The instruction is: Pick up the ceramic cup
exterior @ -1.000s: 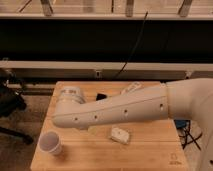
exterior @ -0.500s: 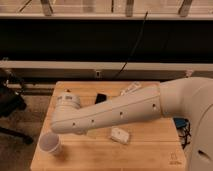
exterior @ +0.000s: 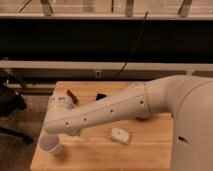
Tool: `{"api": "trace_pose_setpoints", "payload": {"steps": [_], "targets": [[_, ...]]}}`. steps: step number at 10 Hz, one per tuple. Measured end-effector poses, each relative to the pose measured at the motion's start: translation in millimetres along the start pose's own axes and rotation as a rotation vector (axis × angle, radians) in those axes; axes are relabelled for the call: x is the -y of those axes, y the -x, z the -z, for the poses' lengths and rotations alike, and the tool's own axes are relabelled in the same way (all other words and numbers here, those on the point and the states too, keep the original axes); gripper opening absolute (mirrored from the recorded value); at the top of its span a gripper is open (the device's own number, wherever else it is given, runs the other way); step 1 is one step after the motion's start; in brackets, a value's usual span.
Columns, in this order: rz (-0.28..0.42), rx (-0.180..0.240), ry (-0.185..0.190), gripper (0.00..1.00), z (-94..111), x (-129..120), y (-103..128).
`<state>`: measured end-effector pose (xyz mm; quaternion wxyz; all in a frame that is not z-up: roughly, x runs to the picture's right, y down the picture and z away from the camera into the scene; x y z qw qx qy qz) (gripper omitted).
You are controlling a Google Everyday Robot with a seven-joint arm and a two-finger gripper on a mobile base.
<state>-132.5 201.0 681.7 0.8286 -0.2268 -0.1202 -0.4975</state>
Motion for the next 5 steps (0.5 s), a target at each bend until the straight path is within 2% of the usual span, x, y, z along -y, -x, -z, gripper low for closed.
{"api": "trace_pose_setpoints", "payload": {"steps": [5], "targets": [[0.031, 0.075, -0.008, 0.80, 21, 4, 4]]}}
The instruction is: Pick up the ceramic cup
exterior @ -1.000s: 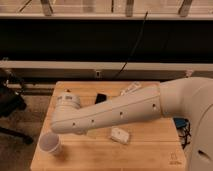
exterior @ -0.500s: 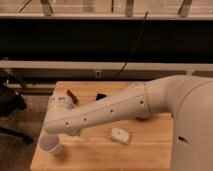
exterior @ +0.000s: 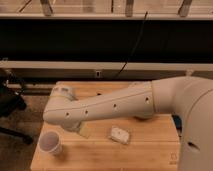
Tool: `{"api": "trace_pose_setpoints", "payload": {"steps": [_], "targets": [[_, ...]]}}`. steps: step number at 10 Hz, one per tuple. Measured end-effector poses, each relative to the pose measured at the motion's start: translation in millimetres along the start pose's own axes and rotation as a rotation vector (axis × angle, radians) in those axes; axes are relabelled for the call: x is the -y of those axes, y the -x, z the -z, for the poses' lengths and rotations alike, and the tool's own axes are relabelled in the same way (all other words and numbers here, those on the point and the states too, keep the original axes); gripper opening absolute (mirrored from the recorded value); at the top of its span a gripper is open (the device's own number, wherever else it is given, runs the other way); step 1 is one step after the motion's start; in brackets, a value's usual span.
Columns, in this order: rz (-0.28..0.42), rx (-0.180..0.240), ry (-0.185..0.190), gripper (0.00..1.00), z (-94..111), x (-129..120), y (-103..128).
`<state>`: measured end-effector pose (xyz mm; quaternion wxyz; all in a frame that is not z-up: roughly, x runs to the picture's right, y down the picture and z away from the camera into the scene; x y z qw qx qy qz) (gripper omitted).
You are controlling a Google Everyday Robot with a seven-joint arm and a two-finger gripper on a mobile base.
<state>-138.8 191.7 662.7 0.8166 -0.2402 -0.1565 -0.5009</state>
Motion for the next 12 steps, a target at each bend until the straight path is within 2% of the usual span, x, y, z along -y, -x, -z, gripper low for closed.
{"api": "trace_pose_setpoints", "payload": {"steps": [3, 6, 9, 12], "targets": [[0.086, 0.064, -0.017, 0.80, 5, 11, 22], [0.174, 0.098, -0.027, 0.80, 5, 20, 43], [0.242, 0.120, -0.028, 0.80, 1, 28, 65], [0.279, 0.124, -0.021, 0.80, -4, 30, 78]]}}
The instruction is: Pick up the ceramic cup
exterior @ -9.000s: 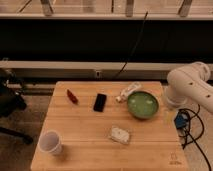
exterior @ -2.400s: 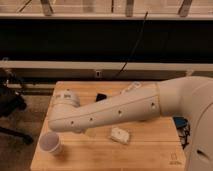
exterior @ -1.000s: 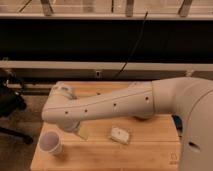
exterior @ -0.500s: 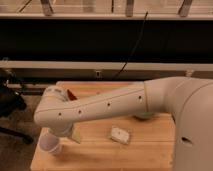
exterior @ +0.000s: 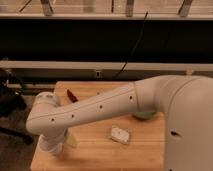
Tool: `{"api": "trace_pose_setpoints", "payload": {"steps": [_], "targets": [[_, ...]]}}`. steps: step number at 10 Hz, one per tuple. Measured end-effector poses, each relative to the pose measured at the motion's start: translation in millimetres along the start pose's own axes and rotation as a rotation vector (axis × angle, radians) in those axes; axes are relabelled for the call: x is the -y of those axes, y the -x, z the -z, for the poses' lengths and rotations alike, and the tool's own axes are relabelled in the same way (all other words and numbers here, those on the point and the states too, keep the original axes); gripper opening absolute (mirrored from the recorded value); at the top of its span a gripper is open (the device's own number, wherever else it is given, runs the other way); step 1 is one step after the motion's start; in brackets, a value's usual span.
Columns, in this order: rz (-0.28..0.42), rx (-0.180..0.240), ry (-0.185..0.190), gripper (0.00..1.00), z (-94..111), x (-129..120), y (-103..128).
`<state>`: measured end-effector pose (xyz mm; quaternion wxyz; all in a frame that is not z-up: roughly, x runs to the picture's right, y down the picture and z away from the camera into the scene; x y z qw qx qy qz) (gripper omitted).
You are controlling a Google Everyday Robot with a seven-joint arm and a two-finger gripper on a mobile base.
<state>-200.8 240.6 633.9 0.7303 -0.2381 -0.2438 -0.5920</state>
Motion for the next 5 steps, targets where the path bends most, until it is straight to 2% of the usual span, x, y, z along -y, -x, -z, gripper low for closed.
{"api": "trace_pose_setpoints", "payload": {"steps": [3, 5], "targets": [[0.015, -0.005, 0.005, 0.80, -7, 3, 2], [0.019, -0.008, 0.009, 0.80, -19, 3, 0]]}}
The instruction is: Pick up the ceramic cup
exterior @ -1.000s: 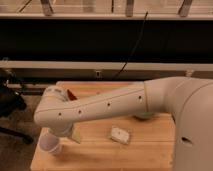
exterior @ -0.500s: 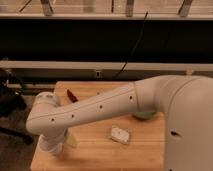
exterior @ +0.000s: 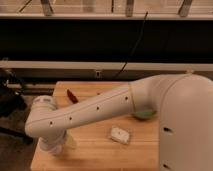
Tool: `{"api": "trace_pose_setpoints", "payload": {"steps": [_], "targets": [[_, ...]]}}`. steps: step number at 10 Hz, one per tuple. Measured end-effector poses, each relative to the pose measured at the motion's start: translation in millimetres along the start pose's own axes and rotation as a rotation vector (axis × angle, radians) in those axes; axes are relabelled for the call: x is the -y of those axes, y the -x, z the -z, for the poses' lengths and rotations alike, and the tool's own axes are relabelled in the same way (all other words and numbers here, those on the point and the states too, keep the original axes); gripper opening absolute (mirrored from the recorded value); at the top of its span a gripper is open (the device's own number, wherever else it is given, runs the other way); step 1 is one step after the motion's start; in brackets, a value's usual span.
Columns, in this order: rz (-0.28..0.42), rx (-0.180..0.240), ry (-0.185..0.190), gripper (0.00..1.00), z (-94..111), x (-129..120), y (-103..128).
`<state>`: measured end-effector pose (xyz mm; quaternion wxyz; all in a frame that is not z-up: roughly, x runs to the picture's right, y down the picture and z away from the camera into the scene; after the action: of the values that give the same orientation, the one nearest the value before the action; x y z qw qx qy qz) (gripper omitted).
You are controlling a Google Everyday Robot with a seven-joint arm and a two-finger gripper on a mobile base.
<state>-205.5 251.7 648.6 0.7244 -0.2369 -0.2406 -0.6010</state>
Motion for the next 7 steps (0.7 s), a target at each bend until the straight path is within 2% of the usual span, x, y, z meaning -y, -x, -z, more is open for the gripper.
{"api": "trace_pose_setpoints", "payload": {"steps": [3, 7], "targets": [[-0.001, 0.000, 0.003, 0.80, -16, -3, -4], [0.000, 0.020, 0.016, 0.80, -42, -4, -4]]}}
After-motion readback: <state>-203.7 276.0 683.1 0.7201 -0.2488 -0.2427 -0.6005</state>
